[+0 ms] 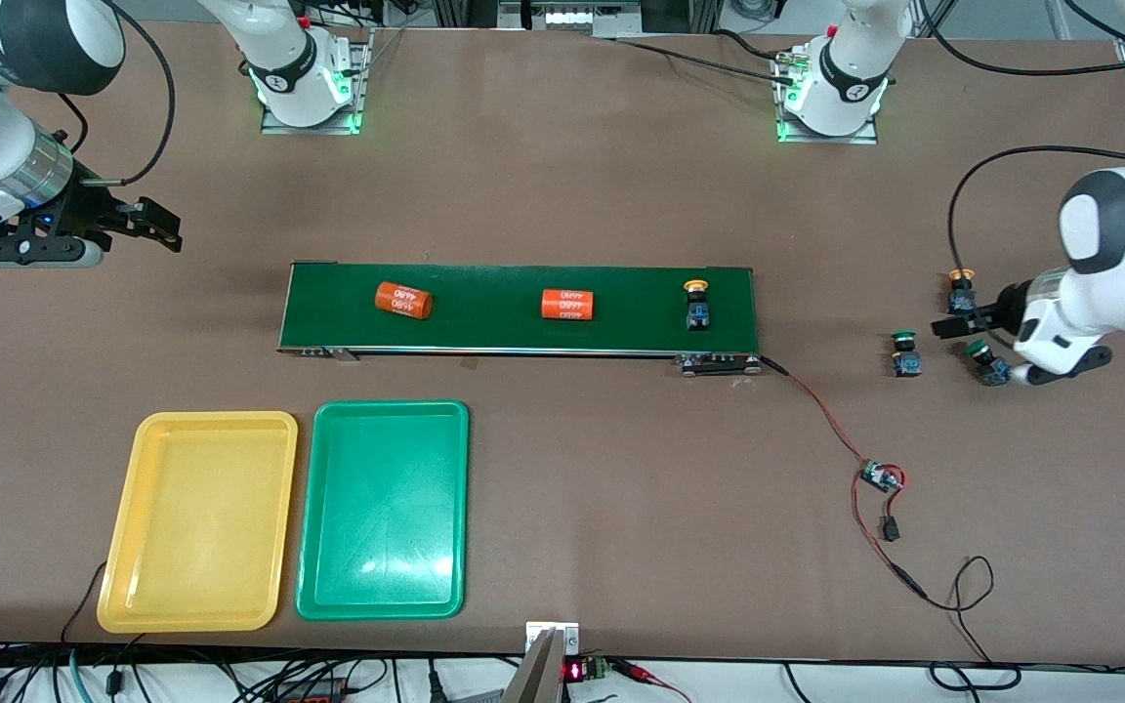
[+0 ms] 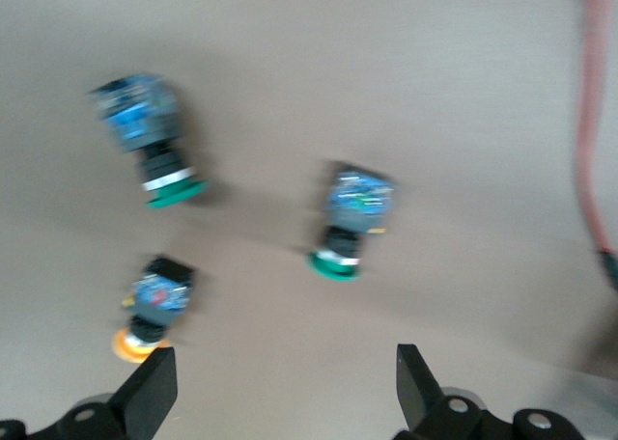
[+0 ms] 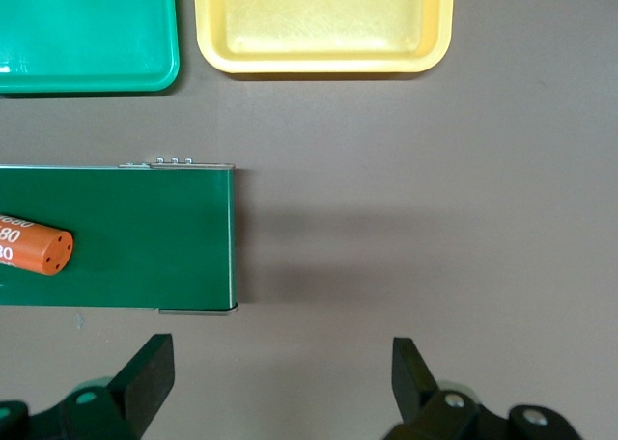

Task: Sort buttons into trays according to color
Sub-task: 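Grasp a yellow-capped blue button with the left gripper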

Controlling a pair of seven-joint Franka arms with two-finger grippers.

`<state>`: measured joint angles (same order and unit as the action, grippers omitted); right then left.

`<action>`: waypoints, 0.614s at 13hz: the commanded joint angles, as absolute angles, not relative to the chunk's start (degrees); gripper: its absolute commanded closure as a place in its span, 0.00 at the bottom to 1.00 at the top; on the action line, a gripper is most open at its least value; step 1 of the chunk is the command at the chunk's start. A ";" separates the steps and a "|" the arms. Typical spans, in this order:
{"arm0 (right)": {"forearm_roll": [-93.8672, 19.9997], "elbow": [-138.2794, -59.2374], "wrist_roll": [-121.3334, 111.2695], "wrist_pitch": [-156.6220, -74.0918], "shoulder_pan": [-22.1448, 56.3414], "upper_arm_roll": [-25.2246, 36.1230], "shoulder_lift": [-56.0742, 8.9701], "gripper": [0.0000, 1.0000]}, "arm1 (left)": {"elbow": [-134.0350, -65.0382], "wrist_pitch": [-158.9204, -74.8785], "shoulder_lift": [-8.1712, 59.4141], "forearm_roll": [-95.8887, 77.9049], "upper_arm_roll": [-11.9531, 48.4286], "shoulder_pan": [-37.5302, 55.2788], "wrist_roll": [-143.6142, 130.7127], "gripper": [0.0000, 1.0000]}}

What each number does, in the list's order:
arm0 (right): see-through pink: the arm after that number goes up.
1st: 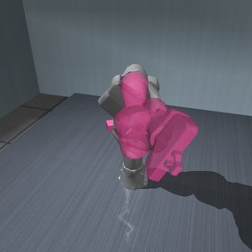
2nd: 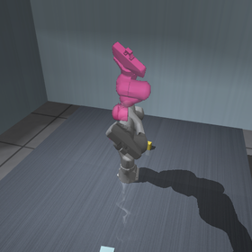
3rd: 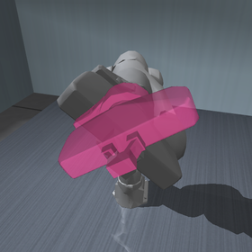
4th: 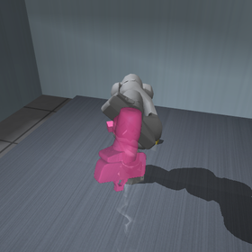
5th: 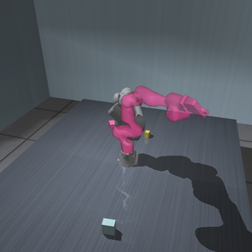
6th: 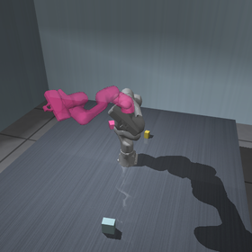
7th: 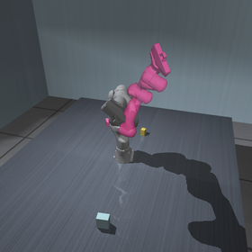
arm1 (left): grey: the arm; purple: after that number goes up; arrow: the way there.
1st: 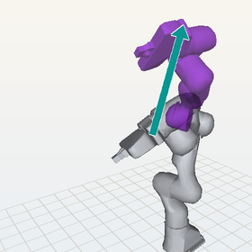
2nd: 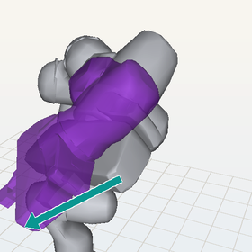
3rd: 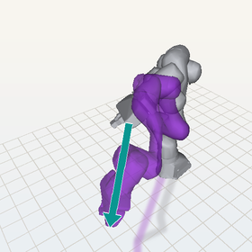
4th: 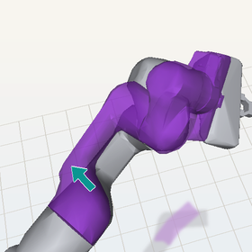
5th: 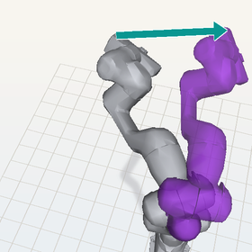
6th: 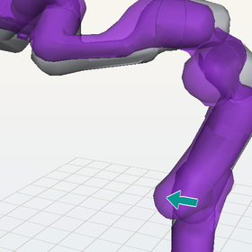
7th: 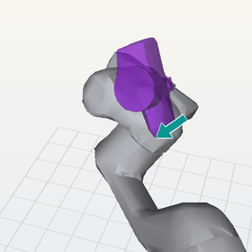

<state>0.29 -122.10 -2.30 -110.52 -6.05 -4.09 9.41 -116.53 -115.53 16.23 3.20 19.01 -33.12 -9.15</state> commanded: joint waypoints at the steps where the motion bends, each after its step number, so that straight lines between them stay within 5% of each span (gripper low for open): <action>1: 0.09 -121.20 -2.29 -109.42 -6.59 -4.39 9.23 0.00 | -120.21 -115.75 18.28 5.97 20.04 -41.20 -6.08 0.00; 8: 0.00 -121.03 -2.20 -109.77 -6.68 -4.48 9.14 0.00 | -126.47 -121.27 20.56 13.17 20.04 -41.92 1.04 0.00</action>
<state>0.29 -122.09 -2.30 -110.50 -6.06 -4.08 9.41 -124.77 -117.86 19.96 10.23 19.71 -41.88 -1.03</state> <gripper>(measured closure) 0.000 0.000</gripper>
